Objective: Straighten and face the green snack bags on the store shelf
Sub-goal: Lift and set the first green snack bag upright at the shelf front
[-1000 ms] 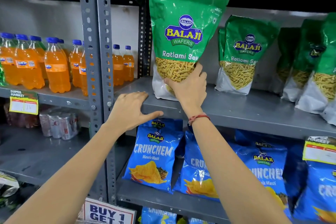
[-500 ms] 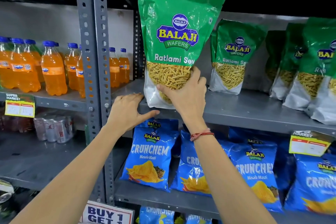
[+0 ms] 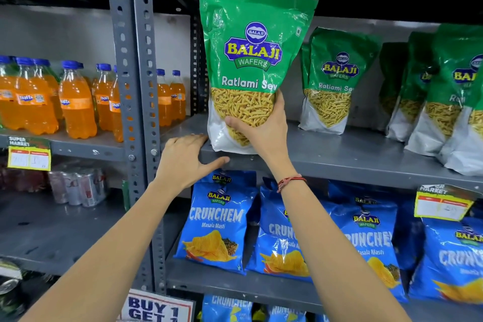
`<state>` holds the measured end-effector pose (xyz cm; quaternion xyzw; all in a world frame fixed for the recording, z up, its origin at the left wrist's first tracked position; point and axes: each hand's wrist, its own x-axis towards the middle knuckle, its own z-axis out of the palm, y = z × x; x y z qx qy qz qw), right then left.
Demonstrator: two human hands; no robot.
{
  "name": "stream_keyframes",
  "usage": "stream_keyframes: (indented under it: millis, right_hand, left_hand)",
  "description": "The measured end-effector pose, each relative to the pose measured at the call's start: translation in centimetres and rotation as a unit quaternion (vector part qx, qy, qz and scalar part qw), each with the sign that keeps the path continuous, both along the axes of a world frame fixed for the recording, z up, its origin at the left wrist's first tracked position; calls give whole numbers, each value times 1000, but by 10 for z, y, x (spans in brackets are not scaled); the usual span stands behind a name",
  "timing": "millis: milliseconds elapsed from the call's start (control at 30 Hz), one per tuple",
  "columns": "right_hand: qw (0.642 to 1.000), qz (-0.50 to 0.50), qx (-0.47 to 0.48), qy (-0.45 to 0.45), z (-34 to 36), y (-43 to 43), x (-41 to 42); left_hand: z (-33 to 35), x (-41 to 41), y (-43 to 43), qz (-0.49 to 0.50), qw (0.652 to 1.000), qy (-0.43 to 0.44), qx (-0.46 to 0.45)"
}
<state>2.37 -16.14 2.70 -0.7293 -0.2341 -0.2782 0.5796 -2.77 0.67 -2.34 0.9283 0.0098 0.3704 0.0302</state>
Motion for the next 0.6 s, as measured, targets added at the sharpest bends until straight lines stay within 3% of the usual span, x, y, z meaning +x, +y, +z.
stream_keyframes:
  millis: [600]
  right_hand:
    - [999, -13, -35, 0, -2, -1, 13]
  left_hand:
    - [-3, -2, -9, 11, 999, 2, -46]
